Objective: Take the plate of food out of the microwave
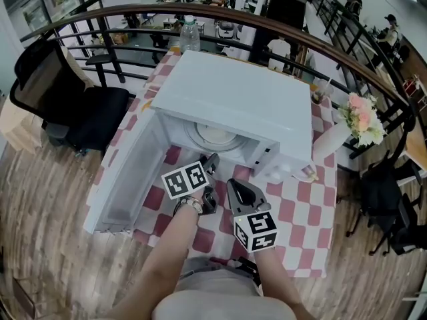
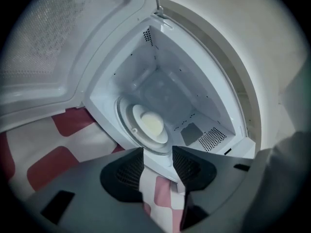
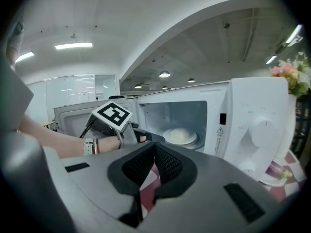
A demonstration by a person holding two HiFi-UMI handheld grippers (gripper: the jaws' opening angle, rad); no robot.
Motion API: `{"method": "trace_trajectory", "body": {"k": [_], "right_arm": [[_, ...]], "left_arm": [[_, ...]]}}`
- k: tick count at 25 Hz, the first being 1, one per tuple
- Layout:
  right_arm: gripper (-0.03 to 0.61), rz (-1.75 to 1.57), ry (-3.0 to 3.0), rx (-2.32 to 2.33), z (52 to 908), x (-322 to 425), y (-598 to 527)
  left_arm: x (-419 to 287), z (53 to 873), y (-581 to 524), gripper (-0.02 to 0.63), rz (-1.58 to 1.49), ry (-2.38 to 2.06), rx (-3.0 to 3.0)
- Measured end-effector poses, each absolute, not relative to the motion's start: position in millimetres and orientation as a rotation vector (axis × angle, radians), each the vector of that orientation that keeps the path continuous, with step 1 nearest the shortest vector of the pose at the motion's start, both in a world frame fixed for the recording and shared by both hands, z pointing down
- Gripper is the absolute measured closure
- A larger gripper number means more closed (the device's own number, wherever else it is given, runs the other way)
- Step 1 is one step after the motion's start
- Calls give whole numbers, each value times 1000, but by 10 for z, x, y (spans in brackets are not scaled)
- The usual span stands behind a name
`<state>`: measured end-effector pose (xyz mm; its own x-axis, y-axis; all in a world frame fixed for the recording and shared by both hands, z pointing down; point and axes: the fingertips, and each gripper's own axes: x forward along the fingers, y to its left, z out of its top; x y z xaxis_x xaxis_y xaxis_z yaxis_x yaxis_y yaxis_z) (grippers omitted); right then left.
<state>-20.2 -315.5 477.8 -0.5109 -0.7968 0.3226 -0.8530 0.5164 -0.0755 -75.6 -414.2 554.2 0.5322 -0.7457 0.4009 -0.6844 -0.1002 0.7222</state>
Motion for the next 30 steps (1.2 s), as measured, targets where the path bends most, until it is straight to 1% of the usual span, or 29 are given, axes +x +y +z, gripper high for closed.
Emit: {"method": "trace_trajectory", "body": {"k": [5, 6, 9, 16, 20, 24, 27, 30], "right_arm": [[554, 352, -2501, 1391, 4839, -165, -3189], [554, 356, -2499, 1390, 4849, -157, -3197], [554, 369, -2494, 1391, 4877, -130, -3224], [554, 406, -2487, 1396, 4935, -79, -3268], [554, 431, -2488, 1405, 4967, -73, -3310], [554, 442, -2487, 1403, 4990, -95, -3321], [554, 455, -2486, 1413, 5006, -81, -3319], [554, 469, -2483, 1422, 5019, -58, -3317]], "left_arm": [[-772, 5650, -4271, 431, -131, -1158, 1729], [-776, 5664, -4301, 420, -144, -1151, 1710], [-781, 5724, -4384, 357, -177, -1130, 1640], [-805, 5831, -4526, 350, -317, -1087, 1458], [-817, 5847, -4549, 351, -330, -1085, 1407], [-797, 5831, -4583, 308, -302, -1104, 1361], [-774, 5832, -4591, 294, -281, -1108, 1334], [-753, 5884, -4570, 267, -276, -1092, 1297]]}}
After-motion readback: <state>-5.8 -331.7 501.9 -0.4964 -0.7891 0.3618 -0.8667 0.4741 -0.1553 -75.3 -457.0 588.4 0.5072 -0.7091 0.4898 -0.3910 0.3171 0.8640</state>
